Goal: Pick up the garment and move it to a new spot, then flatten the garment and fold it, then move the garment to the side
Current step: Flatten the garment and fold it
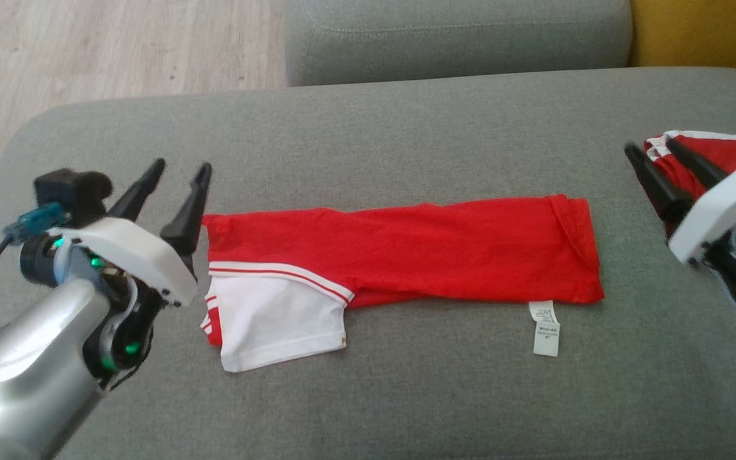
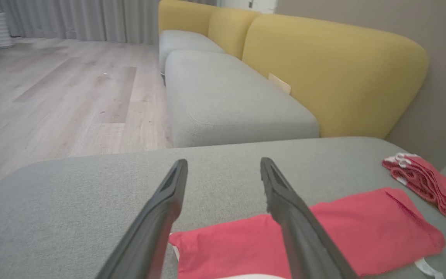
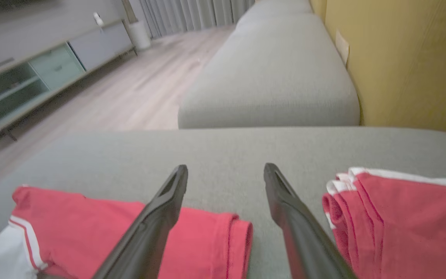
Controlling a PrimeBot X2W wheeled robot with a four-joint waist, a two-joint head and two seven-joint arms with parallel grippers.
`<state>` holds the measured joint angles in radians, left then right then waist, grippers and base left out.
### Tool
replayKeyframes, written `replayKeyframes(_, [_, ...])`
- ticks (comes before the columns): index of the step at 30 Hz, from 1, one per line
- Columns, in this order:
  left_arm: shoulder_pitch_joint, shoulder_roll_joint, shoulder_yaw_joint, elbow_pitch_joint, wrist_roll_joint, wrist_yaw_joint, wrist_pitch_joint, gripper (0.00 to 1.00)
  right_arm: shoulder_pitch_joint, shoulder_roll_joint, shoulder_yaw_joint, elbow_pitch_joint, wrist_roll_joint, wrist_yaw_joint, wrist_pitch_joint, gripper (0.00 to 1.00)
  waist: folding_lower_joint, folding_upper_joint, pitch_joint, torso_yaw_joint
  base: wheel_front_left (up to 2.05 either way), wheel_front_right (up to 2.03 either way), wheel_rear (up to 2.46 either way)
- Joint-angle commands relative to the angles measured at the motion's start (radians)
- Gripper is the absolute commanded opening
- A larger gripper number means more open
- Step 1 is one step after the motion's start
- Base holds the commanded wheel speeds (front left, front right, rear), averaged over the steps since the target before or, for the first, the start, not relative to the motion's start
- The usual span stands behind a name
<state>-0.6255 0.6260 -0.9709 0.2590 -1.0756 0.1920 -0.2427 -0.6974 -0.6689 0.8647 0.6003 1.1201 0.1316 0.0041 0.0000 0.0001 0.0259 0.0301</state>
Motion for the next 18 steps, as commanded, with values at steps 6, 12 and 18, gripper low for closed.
replayKeyframes(6, [0.151, -0.118, 0.39, -0.096, 0.168, 0.055, -0.019, 1.0, 0.055, 0.11, -0.13, 0.033, -0.07, -0.001, -0.227, 1.0, 0.0, -0.0001, -0.013, -0.006, 0.0, 0.0, 0.0])
replayKeyframes(12, [0.37, -0.276, 0.578, -0.156, 0.429, -0.015, -0.019, 1.0, 0.15, 0.256, -0.322, 0.053, -0.249, -0.001, -0.265, 1.0, 0.0, -0.0001, -0.02, -0.005, 0.0, 0.0, 0.0])
replayKeyframes(18, [0.513, -0.42, 0.697, -0.151, 0.597, -0.108, -0.019, 1.0, 0.316, 0.415, -0.562, -0.003, -0.488, -0.001, -0.266, 1.0, 0.0, -0.0001, -0.025, 0.003, 0.0, 0.0, 0.0])
